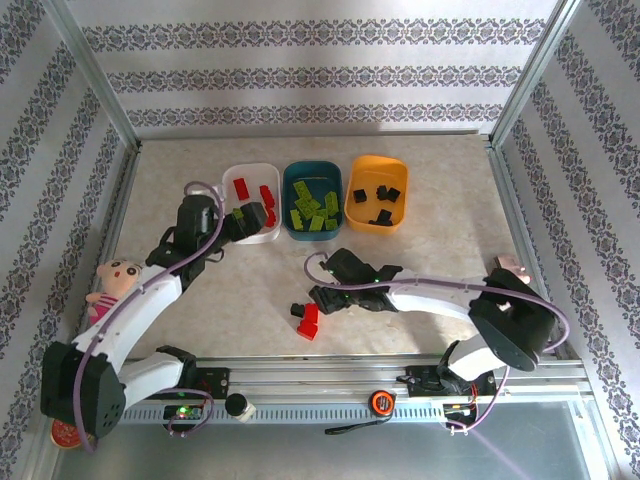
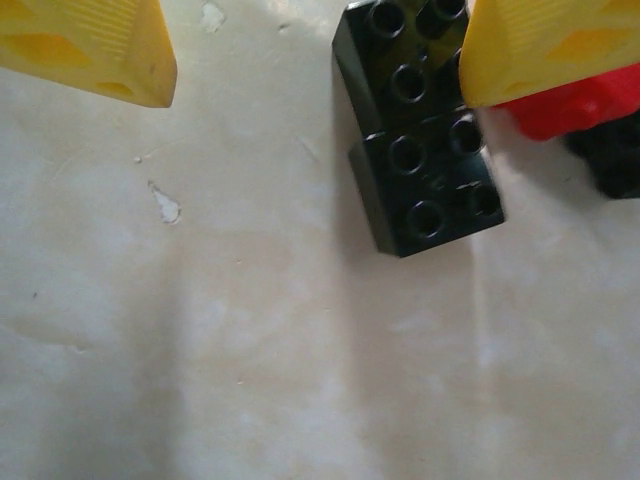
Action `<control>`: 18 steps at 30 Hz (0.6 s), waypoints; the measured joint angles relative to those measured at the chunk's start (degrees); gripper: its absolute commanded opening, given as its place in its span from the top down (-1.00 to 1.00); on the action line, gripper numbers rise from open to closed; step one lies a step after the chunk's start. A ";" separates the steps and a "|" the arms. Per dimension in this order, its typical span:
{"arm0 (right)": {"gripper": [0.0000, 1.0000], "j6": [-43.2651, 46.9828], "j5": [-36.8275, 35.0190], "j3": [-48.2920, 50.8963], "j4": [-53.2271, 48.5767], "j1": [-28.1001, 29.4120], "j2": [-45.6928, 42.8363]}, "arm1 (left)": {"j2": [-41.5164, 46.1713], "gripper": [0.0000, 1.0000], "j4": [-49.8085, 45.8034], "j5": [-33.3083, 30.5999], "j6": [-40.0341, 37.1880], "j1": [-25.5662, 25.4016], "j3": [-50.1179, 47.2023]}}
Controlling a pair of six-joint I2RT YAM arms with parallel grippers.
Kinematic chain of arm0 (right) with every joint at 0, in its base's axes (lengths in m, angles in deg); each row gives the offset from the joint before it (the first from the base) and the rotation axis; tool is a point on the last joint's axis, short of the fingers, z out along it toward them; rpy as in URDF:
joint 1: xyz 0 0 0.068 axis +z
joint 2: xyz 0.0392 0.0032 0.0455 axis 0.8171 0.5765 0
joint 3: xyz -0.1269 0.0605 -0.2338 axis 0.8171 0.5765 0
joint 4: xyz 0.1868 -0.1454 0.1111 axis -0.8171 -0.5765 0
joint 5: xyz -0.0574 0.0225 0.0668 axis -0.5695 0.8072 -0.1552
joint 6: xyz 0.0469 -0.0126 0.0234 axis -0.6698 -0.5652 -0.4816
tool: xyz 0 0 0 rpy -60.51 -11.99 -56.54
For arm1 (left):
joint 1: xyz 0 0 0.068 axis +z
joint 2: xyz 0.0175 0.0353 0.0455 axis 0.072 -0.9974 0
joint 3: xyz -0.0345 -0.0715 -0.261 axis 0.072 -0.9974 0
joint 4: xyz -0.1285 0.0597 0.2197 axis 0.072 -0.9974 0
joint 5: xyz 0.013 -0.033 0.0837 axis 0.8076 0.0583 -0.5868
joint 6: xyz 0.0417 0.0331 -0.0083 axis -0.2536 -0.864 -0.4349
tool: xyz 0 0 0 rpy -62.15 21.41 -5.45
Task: Sort the legos into containers by color
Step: Place the lego in the container, then move the lego to the bottom-center of the table.
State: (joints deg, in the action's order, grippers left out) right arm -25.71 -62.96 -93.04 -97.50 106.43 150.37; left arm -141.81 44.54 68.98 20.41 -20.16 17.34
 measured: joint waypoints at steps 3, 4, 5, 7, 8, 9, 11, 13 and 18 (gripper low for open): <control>-0.38 -0.42 -2.38 -1.86 -0.15 0.00 1.60 | 3.13 -1.00 -1.16 0.15 0.44 -0.07 -2.14; -0.36 -0.72 -3.37 -2.21 -0.17 -0.09 1.86 | 4.17 -1.00 -1.46 0.22 0.63 -0.07 -2.82; -0.35 -1.07 -4.48 -2.32 -0.24 -0.20 1.90 | 5.33 -1.00 -1.57 0.37 0.83 -0.09 -3.56; -0.35 -1.73 -6.14 -2.32 -0.85 -1.07 1.90 | 7.02 -1.00 -2.01 0.55 1.05 -0.11 -4.61; -0.35 -1.92 -6.84 -2.25 -1.42 -1.90 1.90 | 7.58 -1.00 -2.27 0.57 1.14 -0.11 -4.98; -0.35 -2.03 -7.43 -2.16 -1.92 -2.58 1.90 | 8.02 -1.00 -2.54 0.59 1.27 -0.11 -5.29; -0.40 -2.05 -8.57 -2.12 -2.97 -4.00 1.88 | 8.70 -1.00 -2.93 0.61 1.49 -0.11 -5.88; -0.49 -1.79 -9.35 -2.12 -3.61 -4.76 1.51 | 9.14 -1.00 -3.13 0.76 1.62 -0.11 -6.47; -0.59 -1.16 -8.94 -1.77 -3.39 -4.61 -2.73 | 10.29 -1.00 -3.91 1.05 1.99 -0.11 -7.65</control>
State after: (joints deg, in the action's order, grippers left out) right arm -26.86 -71.90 -94.81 -100.89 101.82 147.64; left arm -131.52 40.62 70.03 22.40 -20.27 9.69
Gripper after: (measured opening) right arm 0.794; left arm 0.998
